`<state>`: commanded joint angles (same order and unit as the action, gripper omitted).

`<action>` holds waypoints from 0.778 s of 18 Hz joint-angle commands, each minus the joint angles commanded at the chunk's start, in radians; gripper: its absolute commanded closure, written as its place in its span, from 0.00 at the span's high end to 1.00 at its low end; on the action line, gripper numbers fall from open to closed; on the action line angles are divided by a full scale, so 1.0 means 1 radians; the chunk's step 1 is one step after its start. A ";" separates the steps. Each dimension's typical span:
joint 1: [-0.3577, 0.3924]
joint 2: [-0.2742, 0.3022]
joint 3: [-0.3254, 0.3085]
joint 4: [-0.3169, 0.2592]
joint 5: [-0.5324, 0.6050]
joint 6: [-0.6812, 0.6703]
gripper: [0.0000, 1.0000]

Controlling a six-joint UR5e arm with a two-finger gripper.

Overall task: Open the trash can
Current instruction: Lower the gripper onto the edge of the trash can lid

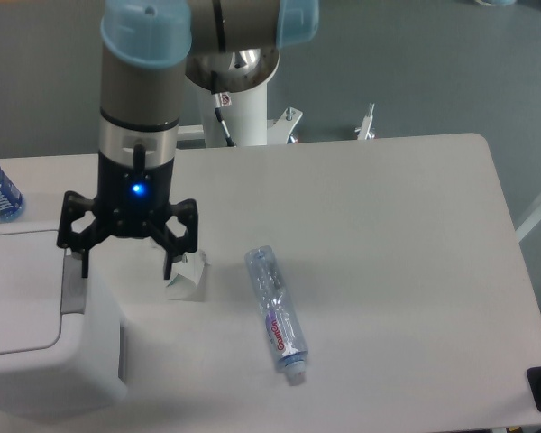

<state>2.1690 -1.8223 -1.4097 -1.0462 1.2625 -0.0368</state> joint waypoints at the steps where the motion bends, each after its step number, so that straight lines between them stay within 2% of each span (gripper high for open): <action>1: 0.000 -0.002 0.000 0.009 0.000 -0.002 1.00; 3: 0.000 -0.002 -0.006 0.028 0.002 -0.002 1.00; 14: -0.002 -0.018 -0.011 0.028 0.002 -0.003 1.00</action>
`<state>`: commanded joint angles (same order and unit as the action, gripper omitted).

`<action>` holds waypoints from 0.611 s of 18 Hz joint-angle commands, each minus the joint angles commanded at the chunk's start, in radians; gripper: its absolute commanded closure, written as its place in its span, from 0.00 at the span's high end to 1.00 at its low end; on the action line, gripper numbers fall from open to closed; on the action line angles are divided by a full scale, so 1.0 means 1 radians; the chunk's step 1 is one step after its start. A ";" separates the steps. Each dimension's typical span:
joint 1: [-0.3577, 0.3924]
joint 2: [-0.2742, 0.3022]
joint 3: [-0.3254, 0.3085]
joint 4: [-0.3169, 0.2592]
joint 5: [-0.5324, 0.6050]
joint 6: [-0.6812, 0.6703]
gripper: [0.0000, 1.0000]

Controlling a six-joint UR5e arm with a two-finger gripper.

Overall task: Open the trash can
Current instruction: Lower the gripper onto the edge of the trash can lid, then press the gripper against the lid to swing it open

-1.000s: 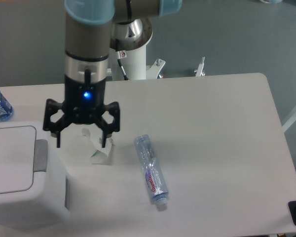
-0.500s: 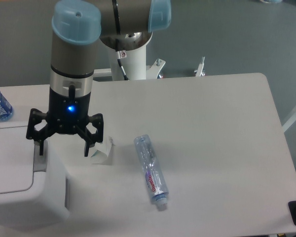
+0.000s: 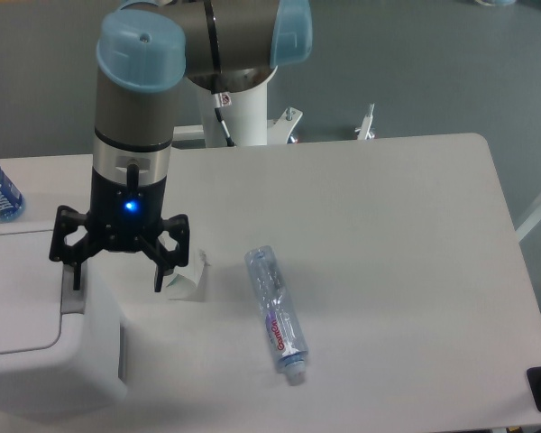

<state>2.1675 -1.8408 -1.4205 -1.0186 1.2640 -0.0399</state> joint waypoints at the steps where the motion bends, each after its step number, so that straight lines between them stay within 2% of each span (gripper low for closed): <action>1: 0.000 0.000 0.000 0.000 0.000 0.000 1.00; 11: 0.000 -0.008 -0.006 0.002 0.003 0.000 1.00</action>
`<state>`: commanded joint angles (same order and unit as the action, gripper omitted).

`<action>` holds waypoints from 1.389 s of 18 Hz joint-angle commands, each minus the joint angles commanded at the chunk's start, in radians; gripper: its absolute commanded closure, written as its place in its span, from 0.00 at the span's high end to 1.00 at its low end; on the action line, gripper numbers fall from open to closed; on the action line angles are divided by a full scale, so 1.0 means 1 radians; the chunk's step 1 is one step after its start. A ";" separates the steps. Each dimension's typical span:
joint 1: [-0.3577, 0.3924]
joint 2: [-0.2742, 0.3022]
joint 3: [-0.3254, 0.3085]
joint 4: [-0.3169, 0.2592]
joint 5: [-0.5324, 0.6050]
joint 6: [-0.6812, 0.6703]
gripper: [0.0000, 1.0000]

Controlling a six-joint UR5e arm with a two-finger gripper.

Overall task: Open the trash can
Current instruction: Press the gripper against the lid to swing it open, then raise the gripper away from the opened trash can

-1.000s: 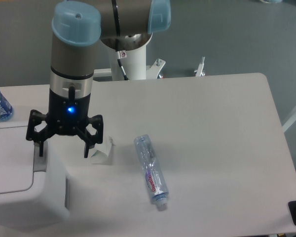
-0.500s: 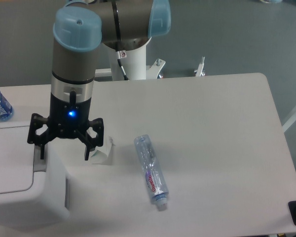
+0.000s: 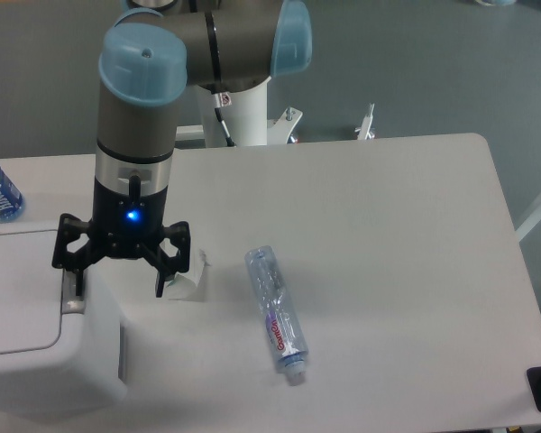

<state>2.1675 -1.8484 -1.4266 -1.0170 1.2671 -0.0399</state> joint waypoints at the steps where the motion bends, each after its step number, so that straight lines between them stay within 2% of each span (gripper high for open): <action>1: 0.000 -0.002 -0.002 0.000 0.000 0.000 1.00; 8: 0.000 -0.003 0.014 0.005 0.000 0.003 1.00; 11: 0.005 0.000 0.055 0.067 0.017 0.011 1.00; 14: 0.055 0.006 0.100 0.139 0.096 0.040 1.00; 18: 0.089 0.006 0.133 0.149 0.318 0.112 1.00; 21: 0.120 0.015 0.123 0.123 0.432 0.277 1.00; 25: 0.196 0.038 0.112 -0.047 0.468 0.590 1.00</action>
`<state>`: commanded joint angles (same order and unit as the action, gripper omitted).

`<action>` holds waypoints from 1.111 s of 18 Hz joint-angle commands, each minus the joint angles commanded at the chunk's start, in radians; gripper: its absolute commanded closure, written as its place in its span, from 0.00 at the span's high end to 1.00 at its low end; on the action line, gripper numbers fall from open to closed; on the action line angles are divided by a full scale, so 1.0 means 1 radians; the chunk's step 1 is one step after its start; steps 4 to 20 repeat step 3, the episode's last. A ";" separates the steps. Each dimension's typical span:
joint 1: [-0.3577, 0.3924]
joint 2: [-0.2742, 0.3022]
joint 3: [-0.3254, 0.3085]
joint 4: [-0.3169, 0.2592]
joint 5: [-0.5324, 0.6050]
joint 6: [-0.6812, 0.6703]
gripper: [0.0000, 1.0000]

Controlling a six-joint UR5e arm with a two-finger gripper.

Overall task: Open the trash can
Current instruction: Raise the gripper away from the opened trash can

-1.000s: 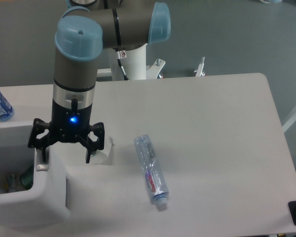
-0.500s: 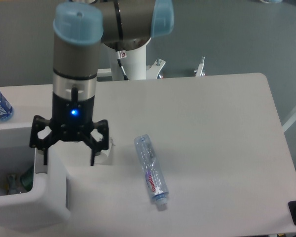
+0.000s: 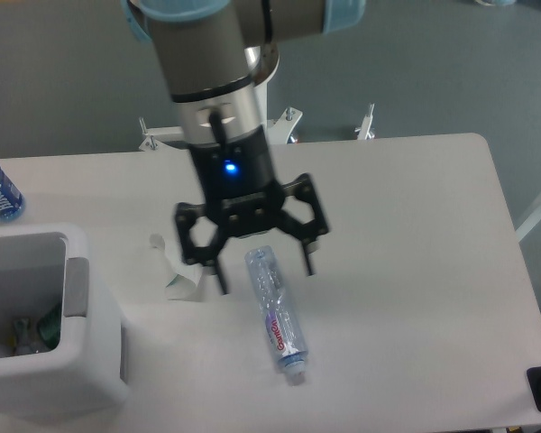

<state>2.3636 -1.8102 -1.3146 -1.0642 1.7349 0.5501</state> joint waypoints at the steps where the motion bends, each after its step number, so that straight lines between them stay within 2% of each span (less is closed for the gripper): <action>1: 0.023 0.002 -0.006 -0.022 0.000 0.048 1.00; 3: 0.054 0.011 -0.023 -0.028 0.000 0.106 1.00; 20: 0.054 0.011 -0.023 -0.028 0.000 0.106 1.00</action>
